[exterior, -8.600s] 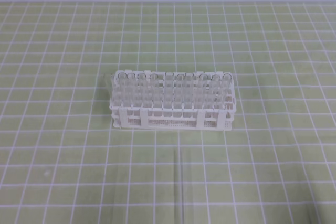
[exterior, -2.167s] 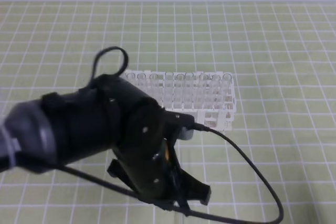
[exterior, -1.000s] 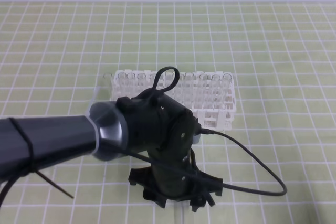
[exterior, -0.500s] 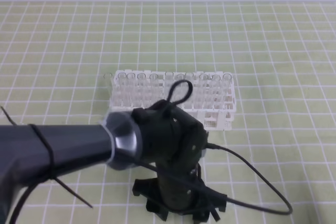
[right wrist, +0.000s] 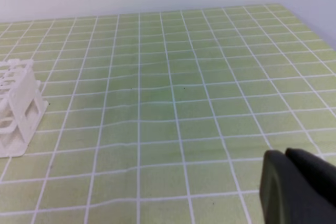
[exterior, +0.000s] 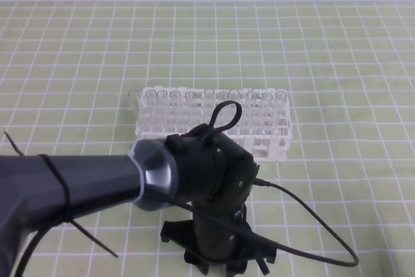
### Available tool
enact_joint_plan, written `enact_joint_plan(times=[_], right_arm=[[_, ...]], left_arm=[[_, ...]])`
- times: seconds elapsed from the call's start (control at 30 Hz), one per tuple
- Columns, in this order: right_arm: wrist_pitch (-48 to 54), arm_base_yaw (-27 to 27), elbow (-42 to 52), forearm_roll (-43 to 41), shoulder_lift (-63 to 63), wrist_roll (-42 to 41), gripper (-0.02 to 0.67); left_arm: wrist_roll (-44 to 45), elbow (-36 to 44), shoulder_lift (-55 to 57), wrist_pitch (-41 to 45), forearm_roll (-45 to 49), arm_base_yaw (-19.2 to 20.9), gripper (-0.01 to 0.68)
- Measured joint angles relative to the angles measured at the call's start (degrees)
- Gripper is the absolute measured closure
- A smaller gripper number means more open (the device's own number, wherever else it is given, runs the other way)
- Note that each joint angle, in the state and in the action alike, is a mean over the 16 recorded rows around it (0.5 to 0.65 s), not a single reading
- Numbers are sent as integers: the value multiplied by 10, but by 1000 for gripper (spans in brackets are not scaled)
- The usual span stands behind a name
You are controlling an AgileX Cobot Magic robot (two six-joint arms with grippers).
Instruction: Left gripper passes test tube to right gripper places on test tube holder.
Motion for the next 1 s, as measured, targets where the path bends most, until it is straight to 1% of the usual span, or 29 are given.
enact_joint_plan(times=[0.13,0.27,1.0], right_arm=[[0,0,0,0,0,0,666],[0,0,0,0,0,0,666],[0,0,0,0,0,0,666]], left_arm=[[-1,0,-2,3,0,0,472],[-1,0,-4,5,1,0,494],[1,-1,-59,-2,45,0,500]])
